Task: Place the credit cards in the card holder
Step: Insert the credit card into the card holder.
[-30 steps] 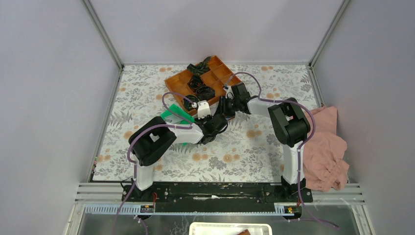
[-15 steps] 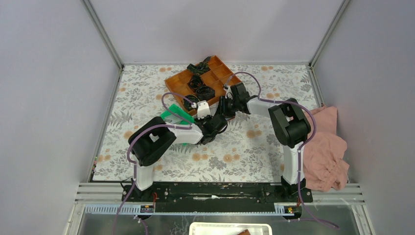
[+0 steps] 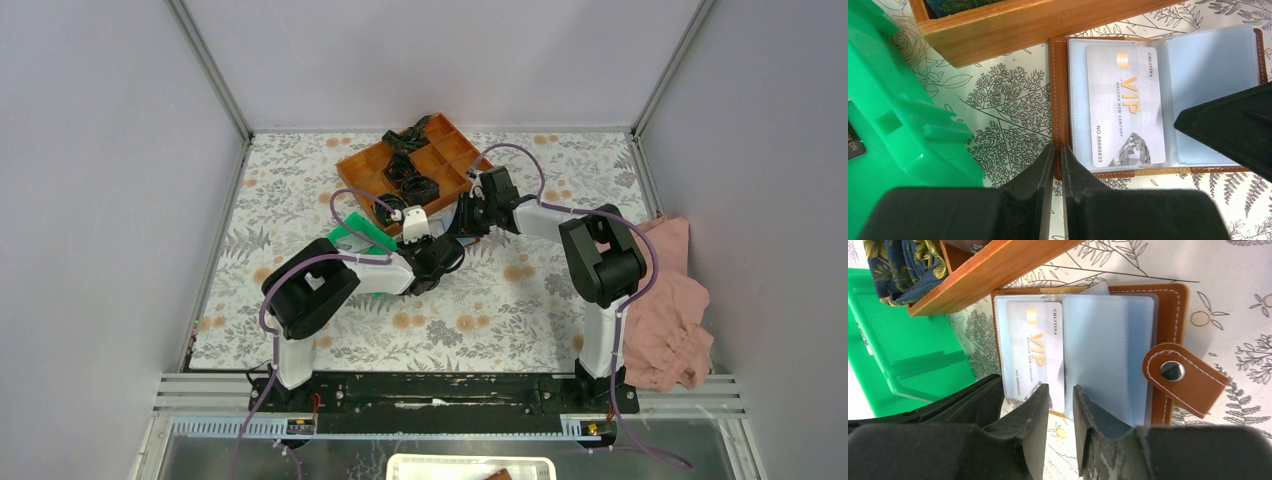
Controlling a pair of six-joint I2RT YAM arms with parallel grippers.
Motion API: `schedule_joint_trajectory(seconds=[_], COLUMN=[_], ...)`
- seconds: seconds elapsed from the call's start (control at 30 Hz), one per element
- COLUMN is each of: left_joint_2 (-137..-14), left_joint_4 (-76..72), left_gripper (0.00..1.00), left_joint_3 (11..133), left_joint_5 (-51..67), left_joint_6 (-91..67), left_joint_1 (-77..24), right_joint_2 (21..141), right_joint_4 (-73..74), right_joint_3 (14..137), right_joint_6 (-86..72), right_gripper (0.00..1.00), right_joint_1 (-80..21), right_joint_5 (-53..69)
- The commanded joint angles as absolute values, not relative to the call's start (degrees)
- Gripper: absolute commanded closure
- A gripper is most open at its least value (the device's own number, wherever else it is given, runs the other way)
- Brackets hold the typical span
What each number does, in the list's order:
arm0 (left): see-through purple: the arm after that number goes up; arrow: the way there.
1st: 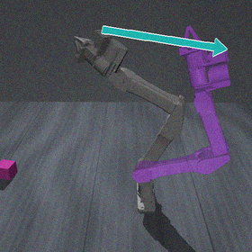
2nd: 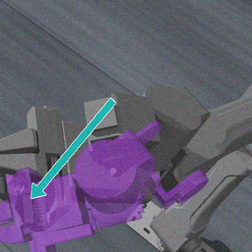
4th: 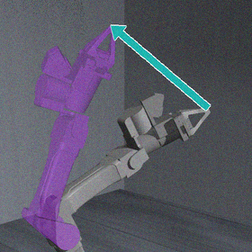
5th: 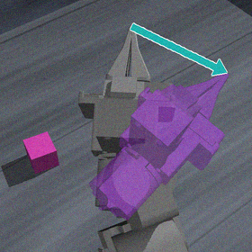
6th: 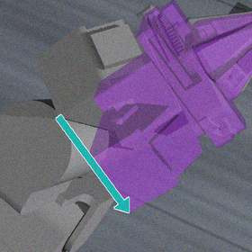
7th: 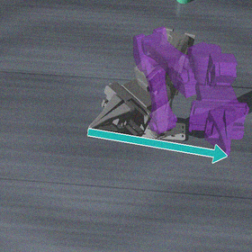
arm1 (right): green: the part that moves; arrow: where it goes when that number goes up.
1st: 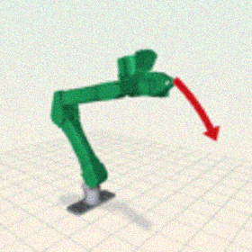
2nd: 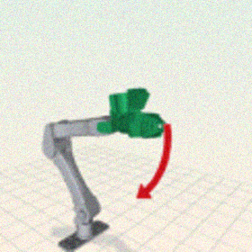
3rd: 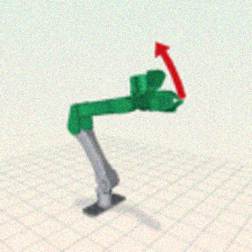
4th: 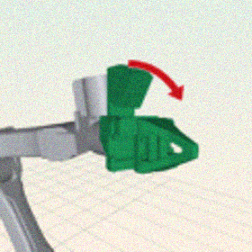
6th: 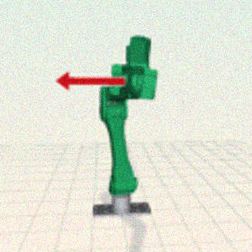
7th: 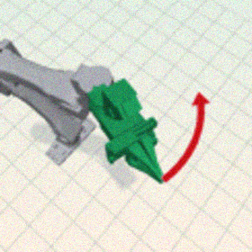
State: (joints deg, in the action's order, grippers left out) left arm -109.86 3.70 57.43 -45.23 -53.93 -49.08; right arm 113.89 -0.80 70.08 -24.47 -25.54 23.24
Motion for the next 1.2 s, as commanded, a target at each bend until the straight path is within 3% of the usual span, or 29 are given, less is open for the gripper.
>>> schedule_joint_trajectory(seconds=[0.0,0.3,1.17], left_joint_2=[-114.0,-114.5,-115.1], left_joint_4=[14.1,14.1,13.0], left_gripper=[0.86,0.86,0.86], left_joint_3=[53.5,53.9,54.0], left_joint_5=[-42.4,-42.0,-41.9], left_joint_6=[-51.8,-51.7,-50.9], left_joint_1=[-47.7,-47.6,-47.6], right_joint_2=[111.2,115.0,120.9], right_joint_4=[-3.2,-3.4,-3.0], right_joint_3=[69.5,72.1,75.3], right_joint_6=[-25.2,-25.6,-25.6], right_gripper=[0.73,1.00,1.00], right_joint_1=[-24.8,-24.8,-27.3], right_joint_5=[21.4,22.5,22.3])
